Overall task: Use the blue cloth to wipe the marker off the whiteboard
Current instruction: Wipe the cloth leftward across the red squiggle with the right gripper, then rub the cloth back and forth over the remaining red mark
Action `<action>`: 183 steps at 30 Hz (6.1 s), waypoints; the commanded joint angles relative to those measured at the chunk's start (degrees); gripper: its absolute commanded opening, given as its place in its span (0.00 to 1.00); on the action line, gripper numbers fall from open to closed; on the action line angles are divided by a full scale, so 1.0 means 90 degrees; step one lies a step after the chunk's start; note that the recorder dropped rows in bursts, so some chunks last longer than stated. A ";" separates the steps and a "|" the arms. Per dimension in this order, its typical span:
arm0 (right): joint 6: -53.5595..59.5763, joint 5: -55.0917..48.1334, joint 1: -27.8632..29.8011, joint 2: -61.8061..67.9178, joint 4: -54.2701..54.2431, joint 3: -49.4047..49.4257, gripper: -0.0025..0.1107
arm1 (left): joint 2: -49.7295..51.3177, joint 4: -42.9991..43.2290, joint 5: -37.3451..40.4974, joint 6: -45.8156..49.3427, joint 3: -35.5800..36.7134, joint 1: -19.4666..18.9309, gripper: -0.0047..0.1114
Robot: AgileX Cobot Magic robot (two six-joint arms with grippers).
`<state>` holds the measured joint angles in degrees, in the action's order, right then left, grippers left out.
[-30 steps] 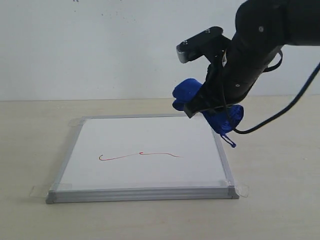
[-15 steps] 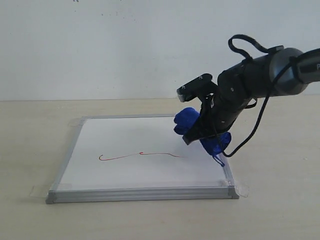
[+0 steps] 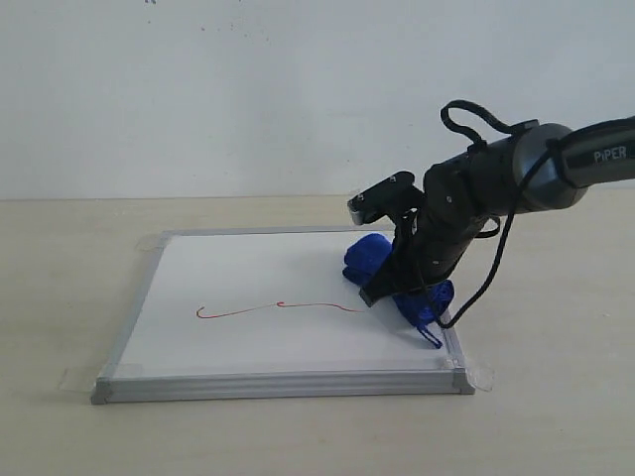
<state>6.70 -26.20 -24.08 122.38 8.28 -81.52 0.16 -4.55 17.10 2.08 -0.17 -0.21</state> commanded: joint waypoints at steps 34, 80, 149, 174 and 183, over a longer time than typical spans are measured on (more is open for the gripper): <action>0.3190 -0.1606 -0.1590 0.0373 -0.3475 -0.0420 0.02 | -0.0018 -0.0038 -0.0064 0.0014 0.0019 0.0029 0.07; -0.0852 -0.2441 -0.0617 0.1329 0.1808 -0.2073 0.02 | -0.0018 -0.0038 -0.0064 0.0014 0.0019 0.0029 0.07; 0.0483 -0.3321 -0.1157 0.2236 0.0428 -0.4536 0.02 | -0.0018 -0.0038 -0.0064 0.0014 0.0019 0.0029 0.07; 0.1201 -0.3693 -0.1705 0.2566 -0.0746 -0.5104 0.02 | -0.0018 -0.0038 -0.0064 0.0014 0.0019 0.0029 0.07; -0.0077 -0.3969 -0.1458 0.2791 0.0888 -0.5104 0.02 | -0.0018 -0.0038 -0.0064 0.0014 0.0019 0.0029 0.07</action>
<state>7.26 -58.53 -38.28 145.65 13.99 -128.24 0.16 -4.55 17.10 2.08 -0.17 -0.21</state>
